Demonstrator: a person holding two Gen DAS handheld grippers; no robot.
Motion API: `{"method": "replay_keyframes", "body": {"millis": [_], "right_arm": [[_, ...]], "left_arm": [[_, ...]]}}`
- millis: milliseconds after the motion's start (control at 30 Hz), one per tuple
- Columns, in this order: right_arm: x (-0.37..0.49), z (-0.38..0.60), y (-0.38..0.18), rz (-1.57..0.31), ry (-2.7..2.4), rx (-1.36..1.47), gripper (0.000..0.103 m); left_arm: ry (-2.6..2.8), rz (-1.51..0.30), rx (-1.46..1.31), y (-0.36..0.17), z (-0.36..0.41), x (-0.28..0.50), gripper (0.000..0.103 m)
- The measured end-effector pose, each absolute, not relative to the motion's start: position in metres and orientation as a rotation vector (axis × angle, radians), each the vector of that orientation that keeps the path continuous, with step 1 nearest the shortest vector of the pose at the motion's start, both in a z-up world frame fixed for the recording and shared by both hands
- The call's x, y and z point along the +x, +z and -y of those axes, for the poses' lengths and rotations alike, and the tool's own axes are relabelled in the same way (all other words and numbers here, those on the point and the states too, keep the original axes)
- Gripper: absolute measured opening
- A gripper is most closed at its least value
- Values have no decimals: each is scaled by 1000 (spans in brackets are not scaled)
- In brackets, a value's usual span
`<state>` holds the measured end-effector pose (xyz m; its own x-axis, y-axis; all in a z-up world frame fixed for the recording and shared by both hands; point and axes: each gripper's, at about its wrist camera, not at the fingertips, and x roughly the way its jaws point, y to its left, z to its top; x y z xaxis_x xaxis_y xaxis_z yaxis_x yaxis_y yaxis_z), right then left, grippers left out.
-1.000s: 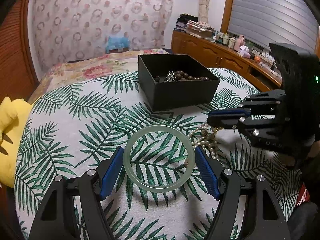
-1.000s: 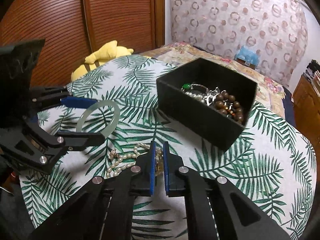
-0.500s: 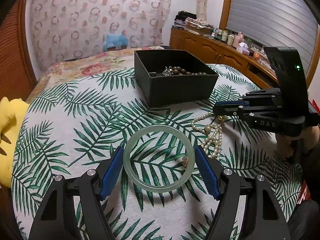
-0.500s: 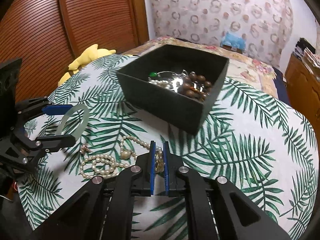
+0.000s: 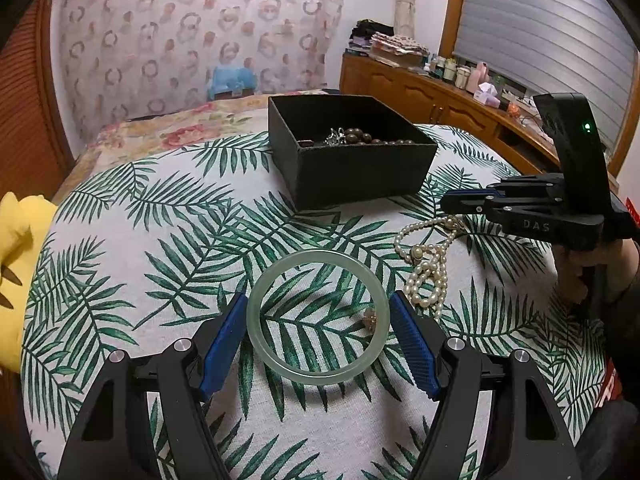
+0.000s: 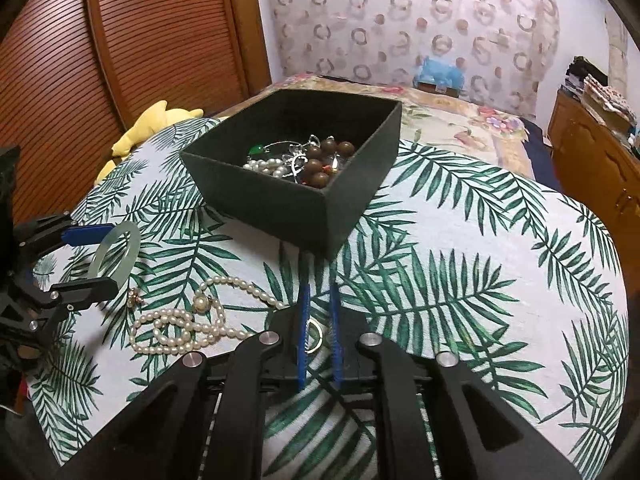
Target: Organize jewelry
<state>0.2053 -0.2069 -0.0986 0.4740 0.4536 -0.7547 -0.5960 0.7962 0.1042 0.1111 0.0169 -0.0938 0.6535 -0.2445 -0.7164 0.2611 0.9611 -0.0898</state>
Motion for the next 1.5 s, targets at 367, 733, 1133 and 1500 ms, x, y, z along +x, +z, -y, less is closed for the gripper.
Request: {"method": "replay_keyframes", "body": {"millis": [367,733,1133,1500], "right_arm": [[194,211,-90,-824,636,-181,2],[184,194,-100,-852,667,-243,15],[192,194,-102,-859,614,-278,14],[187,205,-83,-800,625,-247,10]], "left_arm": [[-287,-812,25,-95,-15,111,69],[-290,-810,26,-95,-13,111,69],[-296,-806,34,-94,-9,109,69],[-314,-778,48,-80,-5,117,69]]}}
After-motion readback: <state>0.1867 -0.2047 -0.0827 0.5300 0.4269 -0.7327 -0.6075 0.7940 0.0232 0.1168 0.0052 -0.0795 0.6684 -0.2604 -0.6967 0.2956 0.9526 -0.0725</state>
